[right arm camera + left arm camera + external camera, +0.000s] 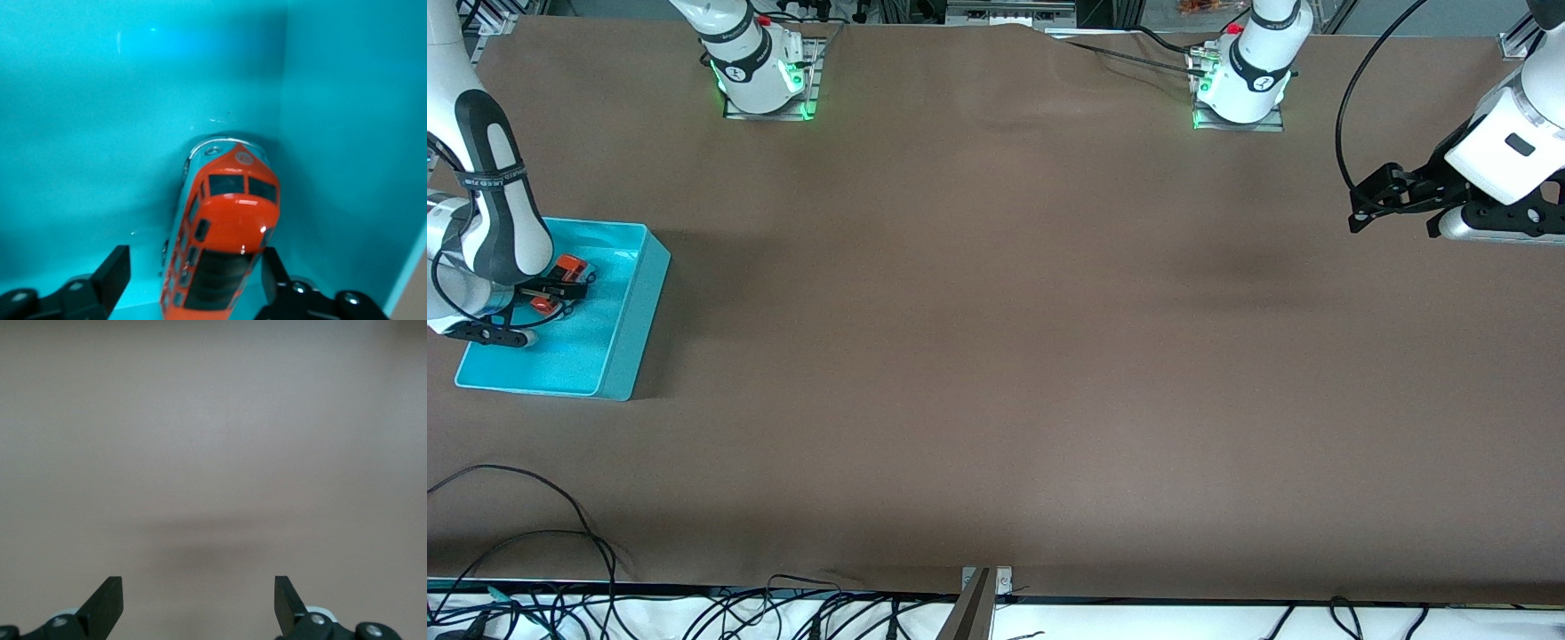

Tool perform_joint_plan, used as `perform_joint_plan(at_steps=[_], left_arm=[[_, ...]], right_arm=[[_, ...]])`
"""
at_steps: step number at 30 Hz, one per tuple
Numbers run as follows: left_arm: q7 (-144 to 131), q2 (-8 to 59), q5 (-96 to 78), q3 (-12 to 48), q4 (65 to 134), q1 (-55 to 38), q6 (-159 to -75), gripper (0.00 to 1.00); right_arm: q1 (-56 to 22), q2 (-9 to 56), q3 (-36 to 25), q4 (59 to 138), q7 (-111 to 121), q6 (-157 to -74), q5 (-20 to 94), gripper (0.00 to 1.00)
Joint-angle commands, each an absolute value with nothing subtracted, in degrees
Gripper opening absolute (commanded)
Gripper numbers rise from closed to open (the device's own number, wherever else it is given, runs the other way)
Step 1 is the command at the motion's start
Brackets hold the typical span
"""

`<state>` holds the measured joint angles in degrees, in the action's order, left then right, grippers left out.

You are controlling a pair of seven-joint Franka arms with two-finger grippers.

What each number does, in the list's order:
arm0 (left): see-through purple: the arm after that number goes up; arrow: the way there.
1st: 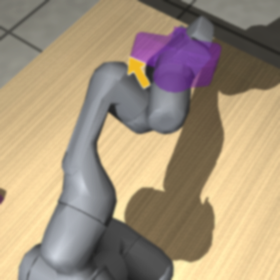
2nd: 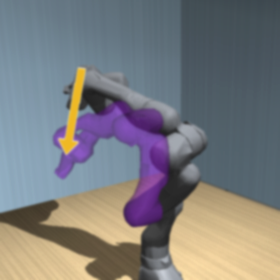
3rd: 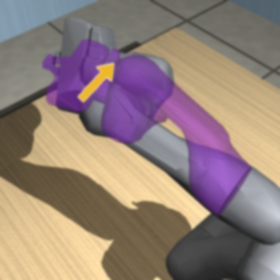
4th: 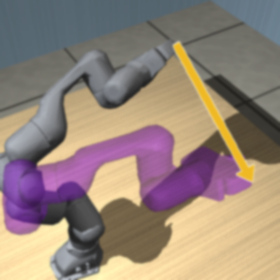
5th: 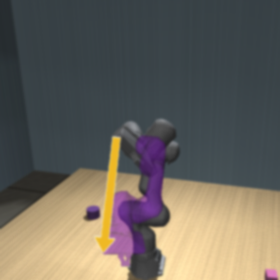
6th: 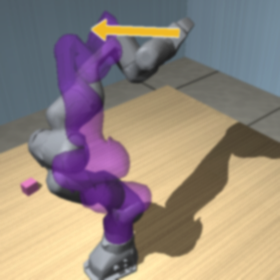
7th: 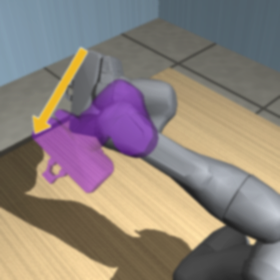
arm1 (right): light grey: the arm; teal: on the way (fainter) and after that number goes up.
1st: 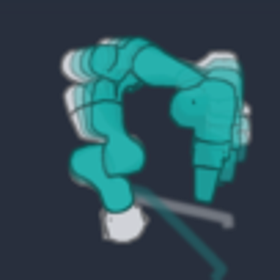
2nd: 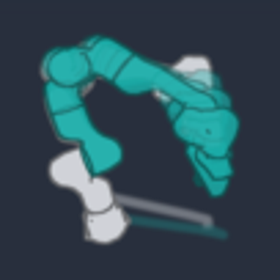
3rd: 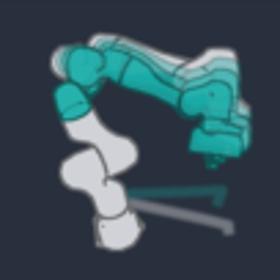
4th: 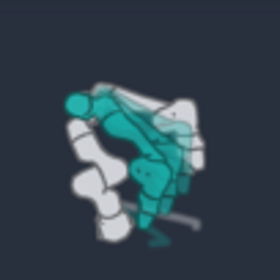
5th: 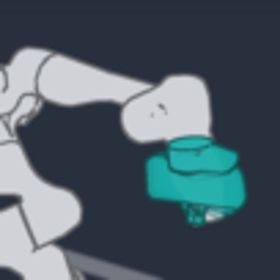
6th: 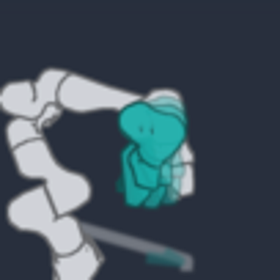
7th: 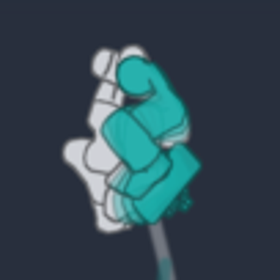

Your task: Wind up bus and store in blue box

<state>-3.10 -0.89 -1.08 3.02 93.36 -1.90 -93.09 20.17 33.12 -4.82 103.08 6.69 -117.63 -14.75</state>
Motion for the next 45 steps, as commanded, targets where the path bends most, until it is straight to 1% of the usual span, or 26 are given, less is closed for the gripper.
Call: perform_joint_plan(at_steps=[1,4,8,14,15,21,24,27,31,35,37,41,43,45], left_arm=[[-4.0,-0.1,-1.2,3.2,91.5,-2.1,-91.8,1.00],[-3.9,-0.1,-1.2,3.1,91.5,-2.1,-91.8,1.00],[-4.0,-0.1,-1.1,3.2,91.5,-2.1,-91.8,1.00],[-4.0,-0.1,-1.1,3.2,91.5,-2.2,-91.8,1.00],[-4.0,-0.1,-1.1,3.2,91.5,-2.2,-91.8,1.00],[-4.0,-0.1,-1.1,3.2,91.5,-2.2,-91.8,1.00],[-4.0,-0.1,-1.1,3.2,91.5,-2.1,-91.7,1.00],[-4.0,-0.1,-1.2,3.2,91.5,-2.1,-91.7,1.00],[-4.0,-0.1,-1.2,3.2,91.5,-2.1,-91.5,1.00],[-4.0,-0.2,-1.1,3.2,91.5,-2.1,-91.4,1.00],[-4.0,-0.1,-1.1,3.2,91.5,-2.1,-91.4,1.00],[-4.0,-0.2,-1.2,3.2,91.5,-2.2,-91.4,1.00],[-4.0,-0.1,-1.2,3.2,91.5,-2.1,-91.4,1.00],[-4.0,-0.1,-1.2,3.2,91.5,-2.1,-91.4,1.00]], right_arm=[[20.8,29.1,-3.6,102.7,5.4,-112.7,-15.5,1.00],[20.6,27.4,-3.3,102.5,5.5,-110.0,-15.6,1.00],[20.6,25.3,-0.5,102.1,5.5,-107.7,-15.9,1.00],[20.5,21.3,1.2,102.1,3.8,-102.3,-16.1,1.00],[20.6,18.1,2.6,102.0,1.8,-99.4,-15.7,1.00],[20.3,17.0,3.6,99.9,-0.2,-96.5,-15.1,1.00],[20.4,16.9,6.1,96.7,-1.6,-92.2,-14.2,1.00],[20.6,15.0,6.3,94.4,-1.9,-89.2,-9.9,1.00],[20.6,10.9,6.2,94.7,-2.1,-89.1,-4.5,1.00],[20.5,6.3,6.5,95.5,-2.3,-89.0,-3.7,1.00],[20.0,2.9,6.6,97.1,-2.6,-89.0,-3.4,1.00],[16.0,-3.4,6.2,101.7,-3.3,-89.6,-2.6,1.00],[13.8,-4.7,5.1,102.1,-4.7,-89.4,-2.3,1.00],[10.1,-5.0,2.7,101.9,-6.9,-89.2,-1.2,1.00]])
